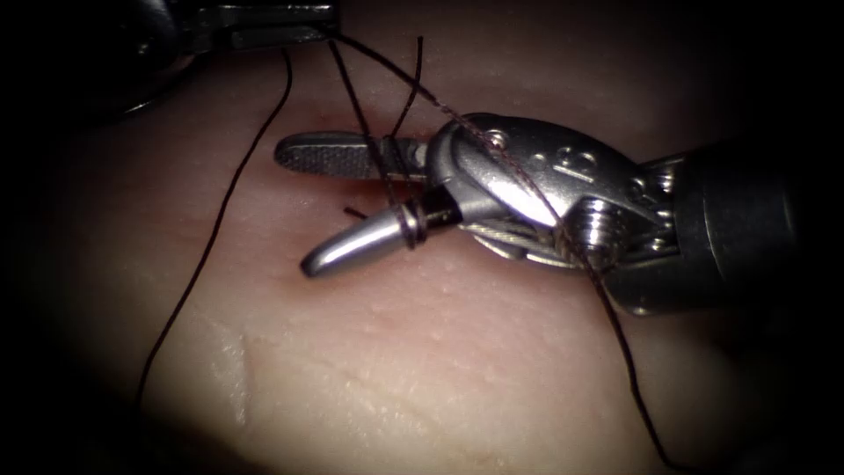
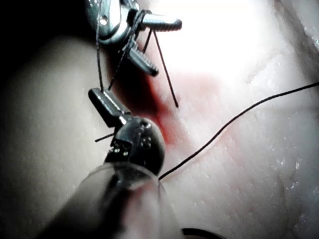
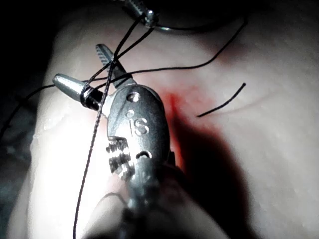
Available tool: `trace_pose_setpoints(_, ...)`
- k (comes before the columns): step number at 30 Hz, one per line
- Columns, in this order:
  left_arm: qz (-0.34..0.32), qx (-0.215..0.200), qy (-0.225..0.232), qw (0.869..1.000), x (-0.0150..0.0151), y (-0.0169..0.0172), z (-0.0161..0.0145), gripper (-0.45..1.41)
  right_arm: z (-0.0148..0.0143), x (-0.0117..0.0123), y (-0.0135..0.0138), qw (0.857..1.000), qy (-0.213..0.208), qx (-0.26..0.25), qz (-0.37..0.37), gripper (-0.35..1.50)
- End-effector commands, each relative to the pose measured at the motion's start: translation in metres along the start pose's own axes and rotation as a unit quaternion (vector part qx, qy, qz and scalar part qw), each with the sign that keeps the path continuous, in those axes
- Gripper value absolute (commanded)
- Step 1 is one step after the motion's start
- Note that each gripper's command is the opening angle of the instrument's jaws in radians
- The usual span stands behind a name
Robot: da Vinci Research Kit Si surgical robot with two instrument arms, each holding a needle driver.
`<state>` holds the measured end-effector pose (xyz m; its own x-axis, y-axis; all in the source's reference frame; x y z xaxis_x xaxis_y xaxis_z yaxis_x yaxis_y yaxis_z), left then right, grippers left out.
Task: Wound Closure
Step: Left hand wraps suture counter-clockwise around the right hand two times
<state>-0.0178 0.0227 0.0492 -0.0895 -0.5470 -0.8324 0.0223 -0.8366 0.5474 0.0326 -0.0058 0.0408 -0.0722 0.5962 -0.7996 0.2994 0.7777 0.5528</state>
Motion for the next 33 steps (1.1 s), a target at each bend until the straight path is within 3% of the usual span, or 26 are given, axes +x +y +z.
trace_pose_setpoints(1, -0.001, 0.000, 0.001, 1.000, -0.0001, 0.0007, 0.0007, -0.45, 0.0006, -0.0007, -0.0001, 1.000, 0.000, 0.001, 0.000, 0.63)
trace_pose_setpoints(10, 0.004, 0.002, 0.006, 1.000, -0.0008, 0.0012, 0.0017, -0.45, 0.0005, -0.0005, -0.0003, 1.000, 0.005, 0.002, 0.001, 0.61)
trace_pose_setpoints(20, 0.010, -0.004, 0.013, 1.000, -0.0017, 0.0038, 0.0007, -0.45, -0.0007, 0.0011, 0.0003, 0.999, 0.042, -0.002, 0.008, 0.57)
trace_pose_setpoints(27, -0.010, 0.007, 0.028, 1.000, -0.0004, 0.0038, -0.0009, -0.45, -0.0015, 0.0014, 0.0013, 0.999, 0.049, -0.017, 0.013, 0.59)
trace_pose_setpoints(33, -0.046, 0.032, 0.072, 0.996, 0.0011, 0.0029, -0.0017, -0.45, -0.0016, 0.0010, 0.0013, 0.999, 0.048, -0.016, 0.011, 0.59)
